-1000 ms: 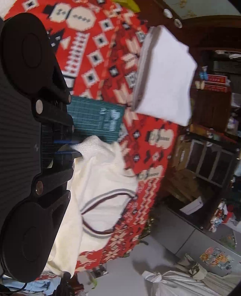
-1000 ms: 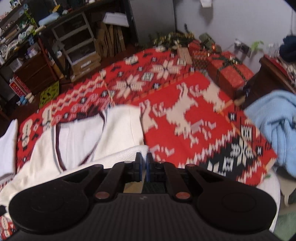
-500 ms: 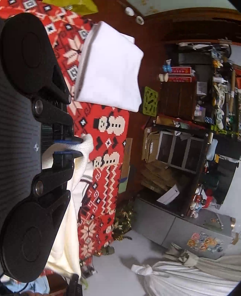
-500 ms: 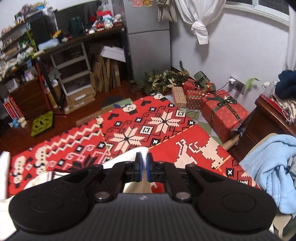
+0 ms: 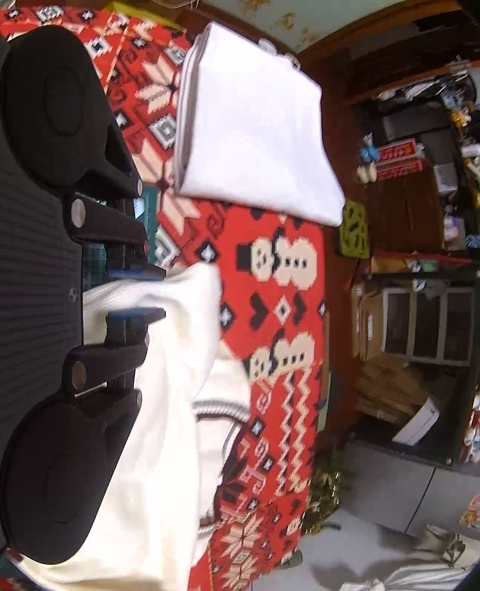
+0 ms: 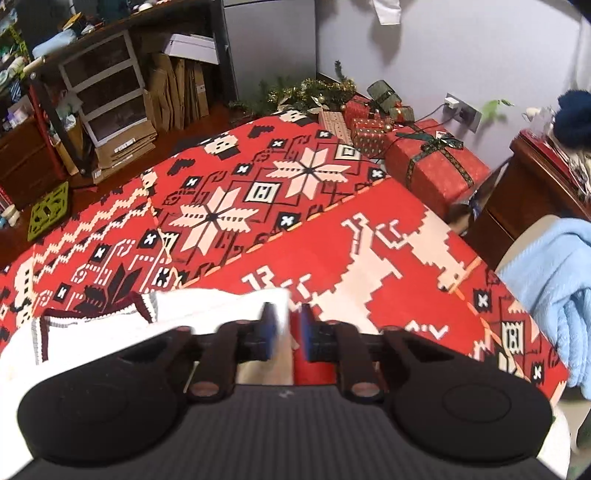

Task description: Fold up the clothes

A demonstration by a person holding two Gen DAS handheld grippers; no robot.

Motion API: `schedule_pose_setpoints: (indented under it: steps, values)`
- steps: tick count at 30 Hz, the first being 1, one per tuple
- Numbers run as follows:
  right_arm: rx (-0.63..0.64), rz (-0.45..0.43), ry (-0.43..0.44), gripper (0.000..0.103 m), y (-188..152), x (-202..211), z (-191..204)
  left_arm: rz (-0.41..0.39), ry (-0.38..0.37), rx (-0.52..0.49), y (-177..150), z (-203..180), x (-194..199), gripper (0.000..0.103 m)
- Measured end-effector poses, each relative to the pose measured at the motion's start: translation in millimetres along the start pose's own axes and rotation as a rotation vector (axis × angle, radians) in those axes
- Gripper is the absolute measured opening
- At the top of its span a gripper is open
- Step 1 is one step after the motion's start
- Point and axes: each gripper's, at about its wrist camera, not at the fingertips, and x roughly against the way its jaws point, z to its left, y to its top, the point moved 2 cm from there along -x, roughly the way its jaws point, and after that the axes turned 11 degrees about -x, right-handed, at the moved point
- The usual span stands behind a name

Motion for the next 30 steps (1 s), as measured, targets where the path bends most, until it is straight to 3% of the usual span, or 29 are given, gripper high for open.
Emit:
schedule_pose_setpoints:
  steps: [2, 9, 13, 17, 22, 24, 26, 27, 29, 30]
  values:
    - [-0.003, 0.006, 0.033, 0.042, 1, 9, -8, -0.027, -0.013, 0.003, -5, 1, 9, 0.047]
    - [-0.025, 0.104, 0.199, 0.059, -6, 64, -27, 0.0, -0.153, 0.071, -35, 14, 30, 0.053]
    - [0.0, 0.197, 0.271, 0.059, -25, 79, -20, 0.043, -0.25, 0.169, -55, 17, 28, 0.058]
    - [0.025, 0.227, 0.292, 0.058, -48, 84, -6, 0.074, -0.252, 0.184, -73, 11, 21, 0.058]
    - [0.015, 0.24, 0.302, 0.038, -66, 75, 6, 0.117, -0.257, 0.218, -90, 6, 7, 0.058]
    - [0.003, 0.252, 0.288, 0.022, -71, 68, 6, 0.131, -0.265, 0.235, -93, 1, 0, 0.058]
    - [0.01, 0.251, 0.272, 0.014, -75, 63, 5, 0.134, -0.283, 0.247, -93, -3, -3, 0.057]
    - [0.014, 0.251, 0.264, 0.007, -76, 60, 4, 0.134, -0.293, 0.252, -92, -6, -4, 0.055]
    - [0.022, 0.24, 0.251, 0.005, -77, 59, 0, 0.133, -0.304, 0.243, -90, -12, -5, 0.05]
    - [0.027, 0.23, 0.248, 0.005, -77, 60, -2, 0.133, -0.304, 0.233, -88, -15, -6, 0.041]
